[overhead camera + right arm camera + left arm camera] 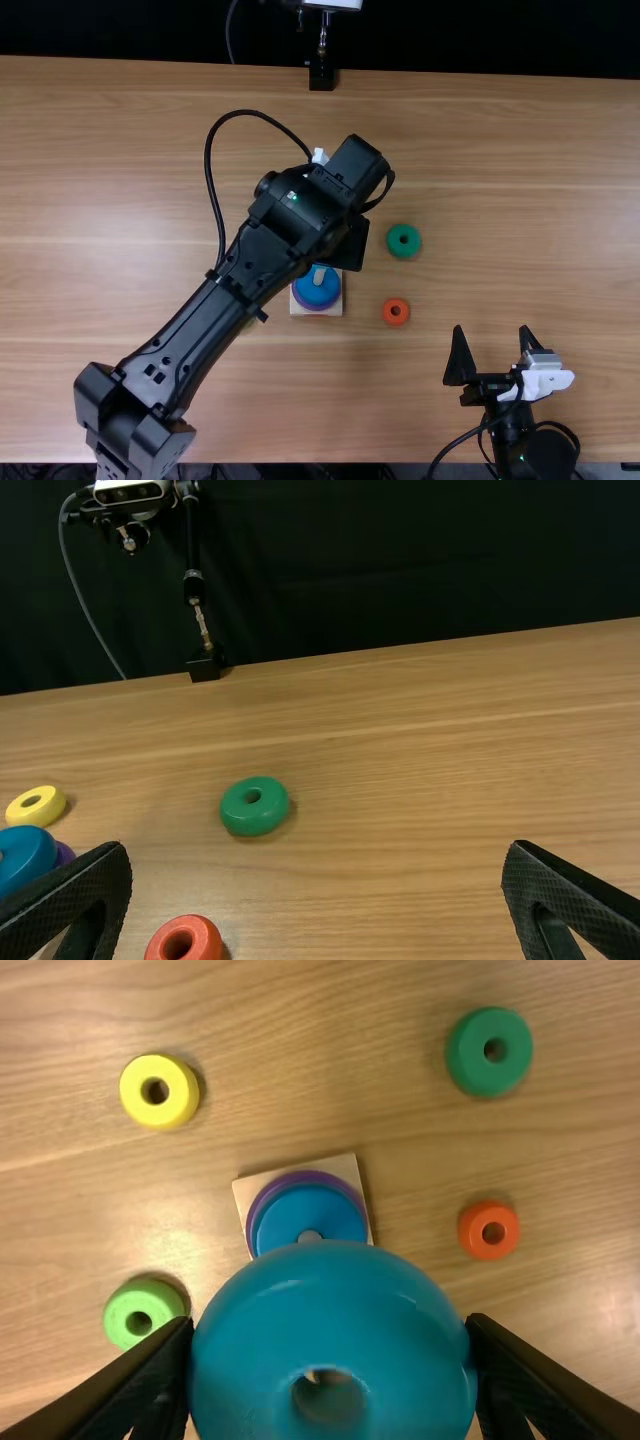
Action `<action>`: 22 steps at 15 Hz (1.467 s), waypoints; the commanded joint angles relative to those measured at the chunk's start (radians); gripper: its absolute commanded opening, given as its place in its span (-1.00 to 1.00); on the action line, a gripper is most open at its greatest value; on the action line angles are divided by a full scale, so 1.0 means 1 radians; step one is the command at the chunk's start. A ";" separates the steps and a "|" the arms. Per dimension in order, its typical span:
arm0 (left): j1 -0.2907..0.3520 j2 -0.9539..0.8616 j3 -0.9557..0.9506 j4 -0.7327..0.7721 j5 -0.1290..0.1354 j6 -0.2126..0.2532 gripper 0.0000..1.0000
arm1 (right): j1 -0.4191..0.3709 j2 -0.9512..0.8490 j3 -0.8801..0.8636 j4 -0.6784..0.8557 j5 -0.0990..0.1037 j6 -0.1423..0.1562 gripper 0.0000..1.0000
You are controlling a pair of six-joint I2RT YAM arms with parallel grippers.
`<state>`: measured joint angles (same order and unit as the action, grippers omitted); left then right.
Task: Build the Hanoi tower: stack the rings onto the peg from bottom to top in this color order: purple, dark blue, light blue, dark green, light green, yellow, orange.
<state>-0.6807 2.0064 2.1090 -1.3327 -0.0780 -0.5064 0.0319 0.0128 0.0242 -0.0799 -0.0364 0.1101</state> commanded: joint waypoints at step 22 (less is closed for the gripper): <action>0.000 -0.001 -0.098 -0.004 -0.003 -0.035 1.00 | -0.009 -0.013 -0.009 -0.017 -0.002 -0.001 1.00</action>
<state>-0.6807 2.0075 2.0144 -1.3365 -0.0727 -0.5385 0.0319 0.0128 0.0242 -0.0795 -0.0364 0.1101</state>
